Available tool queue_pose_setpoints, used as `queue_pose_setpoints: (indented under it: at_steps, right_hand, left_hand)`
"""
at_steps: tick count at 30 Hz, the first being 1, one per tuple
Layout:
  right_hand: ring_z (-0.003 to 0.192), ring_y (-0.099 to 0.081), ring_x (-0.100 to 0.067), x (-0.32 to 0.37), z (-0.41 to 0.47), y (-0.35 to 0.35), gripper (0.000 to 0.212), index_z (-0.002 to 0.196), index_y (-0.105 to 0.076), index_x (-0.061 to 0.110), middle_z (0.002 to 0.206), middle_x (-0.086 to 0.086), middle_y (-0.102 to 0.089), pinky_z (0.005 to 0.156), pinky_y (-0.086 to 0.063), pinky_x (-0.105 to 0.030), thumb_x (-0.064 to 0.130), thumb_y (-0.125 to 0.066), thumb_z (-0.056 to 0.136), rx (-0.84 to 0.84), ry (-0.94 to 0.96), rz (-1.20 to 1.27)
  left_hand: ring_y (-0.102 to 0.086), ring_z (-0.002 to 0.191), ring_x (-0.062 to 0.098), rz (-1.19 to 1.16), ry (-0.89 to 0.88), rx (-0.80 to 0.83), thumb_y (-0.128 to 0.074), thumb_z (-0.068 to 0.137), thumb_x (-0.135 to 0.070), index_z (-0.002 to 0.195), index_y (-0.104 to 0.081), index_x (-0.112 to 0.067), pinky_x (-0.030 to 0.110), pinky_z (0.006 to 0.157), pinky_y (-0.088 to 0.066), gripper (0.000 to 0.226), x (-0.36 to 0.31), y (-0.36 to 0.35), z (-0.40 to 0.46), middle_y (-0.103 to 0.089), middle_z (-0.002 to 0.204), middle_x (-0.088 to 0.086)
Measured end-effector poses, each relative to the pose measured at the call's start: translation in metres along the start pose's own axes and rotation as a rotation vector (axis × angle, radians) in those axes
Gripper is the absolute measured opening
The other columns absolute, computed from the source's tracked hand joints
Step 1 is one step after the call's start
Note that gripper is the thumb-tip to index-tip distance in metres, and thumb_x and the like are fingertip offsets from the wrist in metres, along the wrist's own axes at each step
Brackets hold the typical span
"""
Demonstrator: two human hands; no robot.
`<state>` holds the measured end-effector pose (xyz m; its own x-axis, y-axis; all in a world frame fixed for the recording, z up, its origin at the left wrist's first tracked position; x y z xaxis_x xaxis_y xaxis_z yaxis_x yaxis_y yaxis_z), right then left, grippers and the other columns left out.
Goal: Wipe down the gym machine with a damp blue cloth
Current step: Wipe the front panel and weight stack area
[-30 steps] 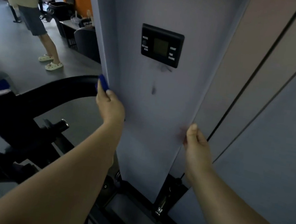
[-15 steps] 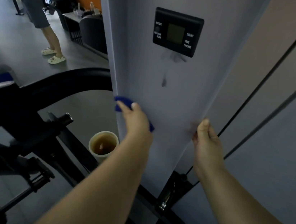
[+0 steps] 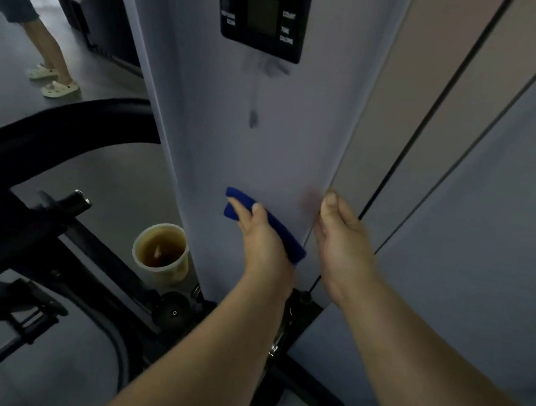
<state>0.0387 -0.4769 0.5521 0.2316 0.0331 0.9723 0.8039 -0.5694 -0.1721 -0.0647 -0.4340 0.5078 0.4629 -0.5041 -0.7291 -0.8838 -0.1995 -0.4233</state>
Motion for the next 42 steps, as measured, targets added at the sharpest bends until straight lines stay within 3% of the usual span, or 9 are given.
queue_pose_setpoints:
  at_steps: [5, 10, 16, 20, 25, 32, 37, 40, 42]
  right_hand:
    - [0.111, -0.053, 0.009, -0.010, -0.010, 0.003, 0.037, 0.137, -0.049, 0.031, 0.118, 0.029, -0.056, 0.097, -0.037, -0.013, 0.040, -0.045, 0.102, 0.010, -0.056, -0.012]
    - [0.110, -0.047, 0.007, -0.003, -0.013, 0.006, 0.048, 0.146, -0.039, 0.033, 0.123, 0.024, -0.044, 0.074, -0.040, -0.005, 0.051, -0.037, 0.101, 0.063, -0.124, -0.034]
    - [0.139, -0.036, -0.004, 0.002, -0.020, 0.009, 0.059, 0.148, -0.036, 0.035, 0.152, 0.016, -0.038, 0.115, -0.022, -0.027, 0.061, -0.037, 0.095, 0.092, -0.110, -0.208]
    - [0.135, -0.041, -0.006, 0.013, -0.025, 0.010, 0.053, 0.149, -0.038, 0.032, 0.151, 0.010, -0.042, 0.117, -0.026, -0.028, 0.053, -0.039, 0.100, 0.097, -0.110, -0.212]
    - [0.129, -0.039, 0.004, 0.008, -0.032, 0.011, 0.047, 0.145, -0.041, 0.042, 0.149, 0.021, -0.040, 0.108, -0.025, -0.021, 0.056, -0.037, 0.101, 0.096, -0.129, -0.207]
    - [0.120, -0.046, 0.009, 0.004, -0.072, 0.036, 0.035, 0.139, -0.044, 0.041, 0.129, 0.029, -0.049, 0.102, -0.033, -0.013, 0.037, -0.034, 0.106, 0.085, -0.110, -0.359]
    - [0.107, -0.062, 0.006, -0.010, -0.100, 0.066, 0.030, 0.111, -0.067, 0.039, 0.114, 0.020, -0.069, 0.094, -0.045, -0.016, 0.018, -0.045, 0.103, 0.070, -0.053, -0.487]
    - [0.104, -0.064, 0.004, -0.013, -0.104, 0.089, 0.033, 0.103, -0.067, 0.039, 0.109, 0.018, -0.071, 0.094, -0.049, -0.020, 0.013, -0.047, 0.102, 0.022, -0.037, -0.536]
    - [0.102, -0.066, 0.001, -0.008, -0.105, 0.103, 0.034, 0.098, -0.069, 0.040, 0.105, 0.017, -0.073, 0.097, -0.051, -0.028, 0.012, -0.049, 0.101, -0.044, -0.010, -0.559]
  left_hand:
    - [-0.039, 0.133, 0.028, -0.098, 0.169, -0.177, -0.037, 0.105, -0.038, 0.155, -0.014, -0.040, 0.048, 0.111, -0.029, 0.055, 0.000, 0.021, 0.017, -0.032, 0.153, -0.002]
    - [-0.041, 0.135, 0.034, -0.354, 0.290, 0.016, -0.053, 0.097, -0.044, 0.153, -0.028, -0.029, 0.058, 0.115, -0.025, 0.062, 0.016, -0.012, -0.019, -0.041, 0.148, 0.010]
    - [-0.035, 0.138, 0.034, -0.219, 0.306, -0.183, -0.050, 0.099, -0.038, 0.153, -0.024, -0.032, 0.057, 0.116, -0.023, 0.060, 0.004, 0.006, 0.004, -0.033, 0.154, 0.004]
    - [-0.053, 0.121, 0.037, -0.317, 0.275, -0.004, -0.052, 0.100, -0.037, 0.143, -0.042, -0.017, 0.057, 0.109, -0.036, 0.049, -0.011, -0.026, -0.032, -0.055, 0.132, 0.012]
    - [-0.034, 0.139, 0.027, -0.038, -0.070, -0.060, -0.039, 0.101, -0.047, 0.151, -0.010, -0.052, 0.059, 0.115, -0.022, 0.057, -0.034, -0.027, -0.035, -0.026, 0.158, -0.004]
    - [0.019, 0.145, 0.003, 0.418, -0.779, 0.210, -0.028, 0.107, -0.037, 0.151, 0.008, -0.047, 0.030, 0.113, 0.003, 0.057, -0.047, -0.060, -0.089, 0.024, 0.161, -0.010]
    - [0.009, 0.151, 0.028, 0.795, -1.153, 0.180, -0.039, 0.103, -0.009, 0.153, 0.003, -0.042, 0.053, 0.121, -0.015, 0.073, -0.045, -0.042, -0.050, 0.011, 0.162, 0.014]
    - [-0.014, 0.147, 0.037, 0.980, -1.265, 0.202, -0.036, 0.097, 0.001, 0.155, -0.015, -0.030, 0.054, 0.118, -0.023, 0.069, -0.016, -0.018, -0.047, -0.012, 0.159, 0.019]
    - [-0.032, 0.138, 0.030, 0.870, -1.221, 0.177, -0.037, 0.095, -0.001, 0.150, -0.032, -0.023, 0.049, 0.113, -0.032, 0.060, -0.006, -0.006, -0.060, -0.028, 0.151, 0.015]
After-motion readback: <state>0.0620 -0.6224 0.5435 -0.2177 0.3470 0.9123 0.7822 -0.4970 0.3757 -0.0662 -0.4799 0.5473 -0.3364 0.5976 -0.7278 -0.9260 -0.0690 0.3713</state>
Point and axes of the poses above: each hand's wrist, its own z-axis towards the middle knuckle, its own y-axis out of the back of the hand, x = y × z, the point moved 7 cm from there along z, towards the middle knuckle
